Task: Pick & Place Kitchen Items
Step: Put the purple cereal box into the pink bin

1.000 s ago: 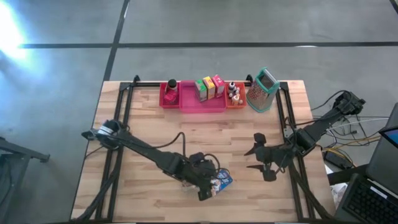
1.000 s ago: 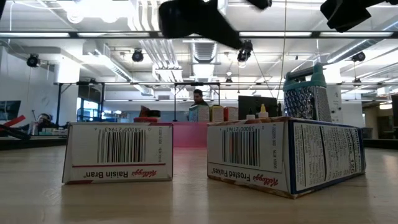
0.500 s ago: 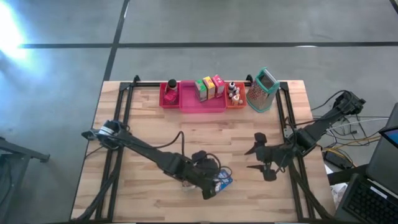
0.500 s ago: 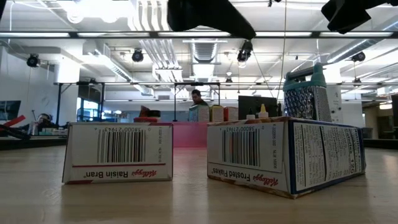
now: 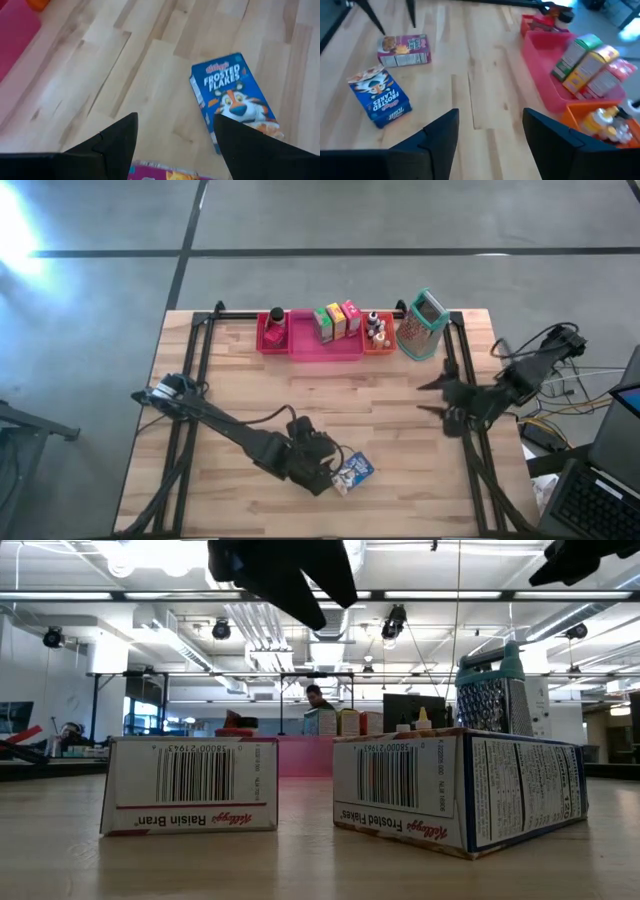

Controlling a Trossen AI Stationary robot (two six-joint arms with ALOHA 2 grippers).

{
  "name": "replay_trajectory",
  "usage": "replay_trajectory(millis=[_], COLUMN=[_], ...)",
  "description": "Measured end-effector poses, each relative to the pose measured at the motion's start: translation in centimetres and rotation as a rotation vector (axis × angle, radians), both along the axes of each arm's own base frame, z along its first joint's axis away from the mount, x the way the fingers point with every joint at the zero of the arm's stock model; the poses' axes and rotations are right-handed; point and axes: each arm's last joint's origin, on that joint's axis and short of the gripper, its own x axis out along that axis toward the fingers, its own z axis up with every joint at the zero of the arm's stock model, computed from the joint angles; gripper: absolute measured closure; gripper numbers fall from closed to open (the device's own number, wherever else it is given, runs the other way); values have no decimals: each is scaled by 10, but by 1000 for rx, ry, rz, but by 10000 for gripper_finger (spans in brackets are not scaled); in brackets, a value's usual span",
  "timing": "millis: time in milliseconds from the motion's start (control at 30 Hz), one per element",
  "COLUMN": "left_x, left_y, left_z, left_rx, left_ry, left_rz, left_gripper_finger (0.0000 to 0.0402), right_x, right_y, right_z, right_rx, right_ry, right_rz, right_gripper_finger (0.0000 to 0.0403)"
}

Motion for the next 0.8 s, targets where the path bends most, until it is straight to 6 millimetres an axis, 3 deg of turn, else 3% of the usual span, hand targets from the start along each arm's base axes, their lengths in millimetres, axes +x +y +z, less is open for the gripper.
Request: replay_trajectory(millis=[333, 800], left_x=[-11, -29], left_y=[-3, -5], left_z=[-4, -5], left_rx=[64, 100], left_ry=[5, 51], left_rz=[73, 180], left_gripper_finger=[138, 138], right_x=[-61, -100], right_y=[-45, -73], right_z=[6, 8], right_rx=[130, 282], right_ry=[-193, -401], right_rz=[-74, -51], right_gripper_finger=[204, 197])
